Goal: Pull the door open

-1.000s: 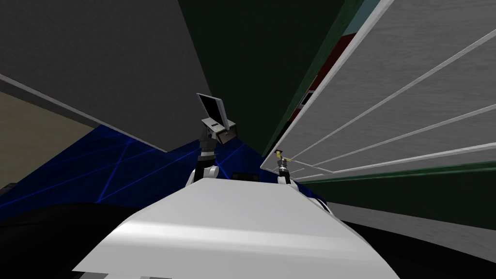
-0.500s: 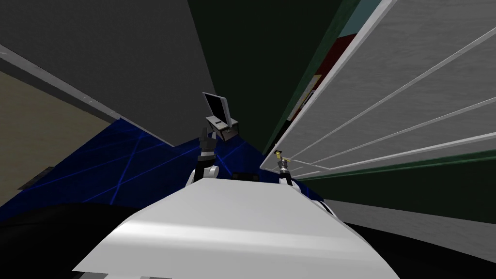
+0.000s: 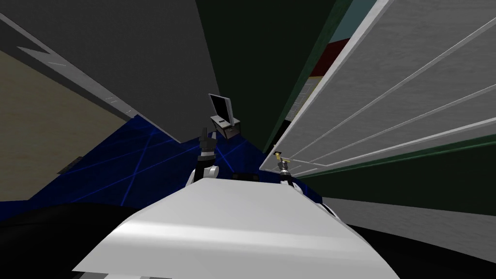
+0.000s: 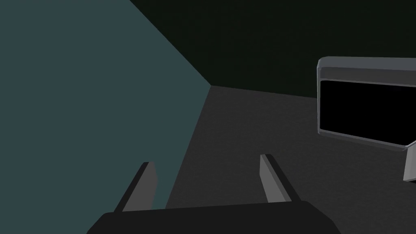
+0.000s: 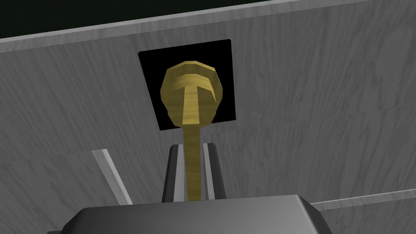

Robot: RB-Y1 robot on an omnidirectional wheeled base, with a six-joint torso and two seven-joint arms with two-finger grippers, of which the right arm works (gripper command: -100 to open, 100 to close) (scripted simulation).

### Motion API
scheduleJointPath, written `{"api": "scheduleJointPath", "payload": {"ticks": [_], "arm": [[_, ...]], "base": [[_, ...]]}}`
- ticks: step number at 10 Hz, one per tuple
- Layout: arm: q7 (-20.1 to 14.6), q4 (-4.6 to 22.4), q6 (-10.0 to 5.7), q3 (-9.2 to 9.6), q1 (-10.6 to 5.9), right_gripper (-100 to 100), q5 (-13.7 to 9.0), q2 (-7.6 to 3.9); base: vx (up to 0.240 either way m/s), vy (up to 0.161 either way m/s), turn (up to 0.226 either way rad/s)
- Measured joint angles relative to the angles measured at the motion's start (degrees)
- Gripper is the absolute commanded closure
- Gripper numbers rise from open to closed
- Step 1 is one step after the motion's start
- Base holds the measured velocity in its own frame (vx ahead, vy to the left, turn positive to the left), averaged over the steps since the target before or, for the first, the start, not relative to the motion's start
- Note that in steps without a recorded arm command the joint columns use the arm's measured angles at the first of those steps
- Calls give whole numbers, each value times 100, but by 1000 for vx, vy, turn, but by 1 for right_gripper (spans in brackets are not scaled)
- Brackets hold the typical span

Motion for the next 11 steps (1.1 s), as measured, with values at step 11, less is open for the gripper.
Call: {"api": "scheduleJointPath", "payload": {"ticks": [11], "arm": [[-500,287,-828,386,328,100,181,-351]], "base": [[-148,-47,99]]}}
